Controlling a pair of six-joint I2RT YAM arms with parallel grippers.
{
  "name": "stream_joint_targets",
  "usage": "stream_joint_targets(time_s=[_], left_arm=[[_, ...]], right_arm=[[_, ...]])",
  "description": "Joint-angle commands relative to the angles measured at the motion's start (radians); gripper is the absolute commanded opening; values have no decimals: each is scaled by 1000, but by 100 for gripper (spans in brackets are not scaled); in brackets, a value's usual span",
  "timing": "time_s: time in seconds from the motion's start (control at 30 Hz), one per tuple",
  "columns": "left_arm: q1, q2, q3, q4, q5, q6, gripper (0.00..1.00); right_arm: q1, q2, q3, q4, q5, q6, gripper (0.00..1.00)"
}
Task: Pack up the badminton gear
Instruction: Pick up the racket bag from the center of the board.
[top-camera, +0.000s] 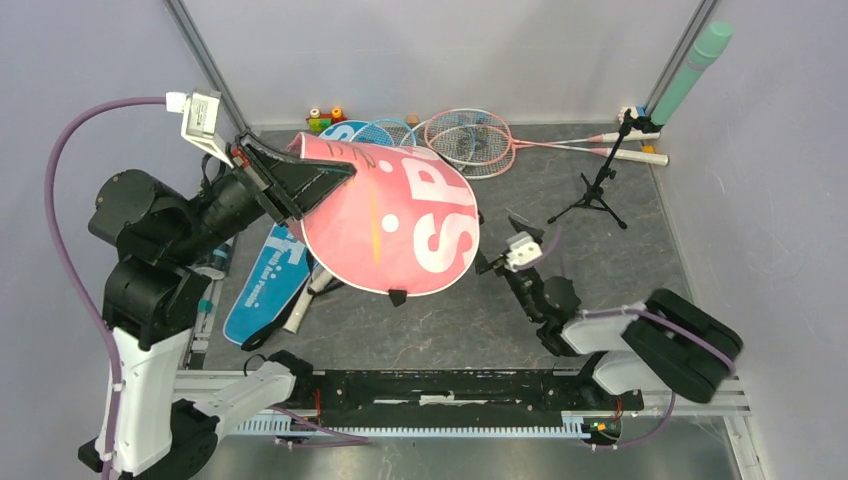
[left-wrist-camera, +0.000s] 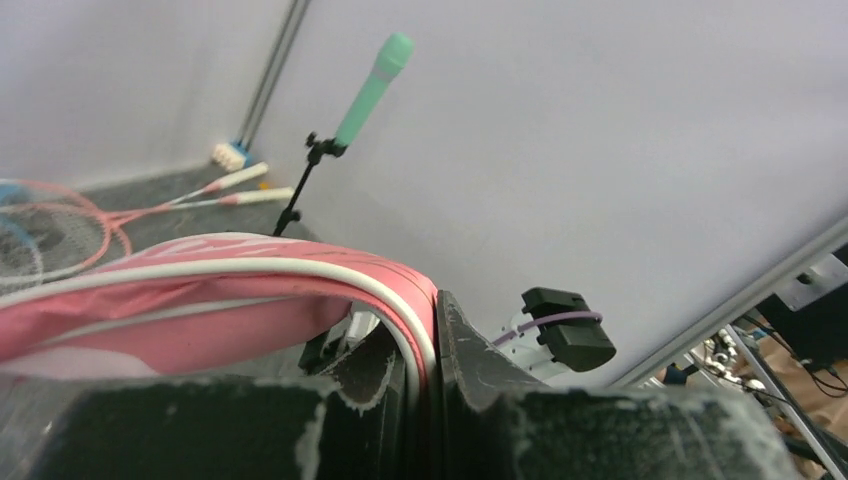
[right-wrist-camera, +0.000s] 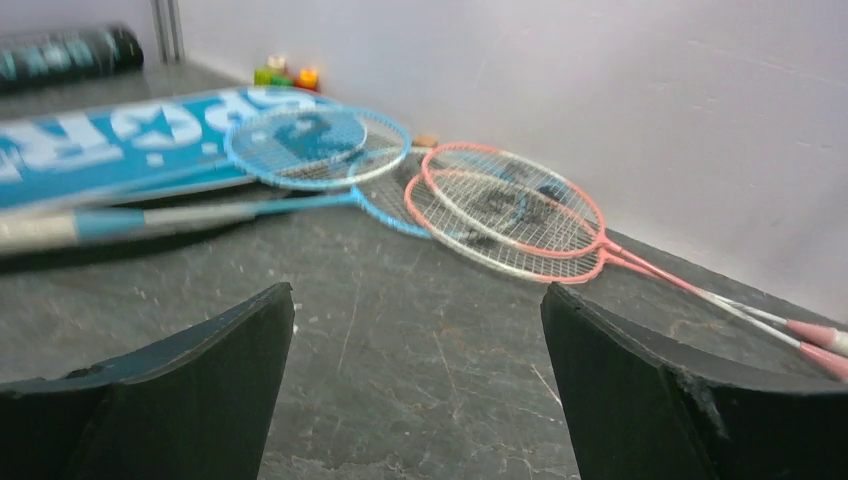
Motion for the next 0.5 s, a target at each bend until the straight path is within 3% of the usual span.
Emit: stream_joint_targets(time_s=[0.0, 0.1, 0.2, 0.3, 0.47], left_arm=[[2, 44, -36, 405, 129, -72, 2], [1, 99, -59, 469, 196, -117, 2], [-3, 110, -118, 523, 197, -137, 2], [-33, 130, -144, 558, 154, -147, 2], [-36, 151, -128, 510, 240, -165, 2]], right_arm=[[-6, -197, -110, -21, 70, 183, 98], [-6, -321, -211, -17, 66, 258, 98], [-6, -377, -243, -85, -70, 271, 98], [-6, -372, -178, -211, -88, 324, 98], [-5, -307, -146, -230, -110, 357, 98]])
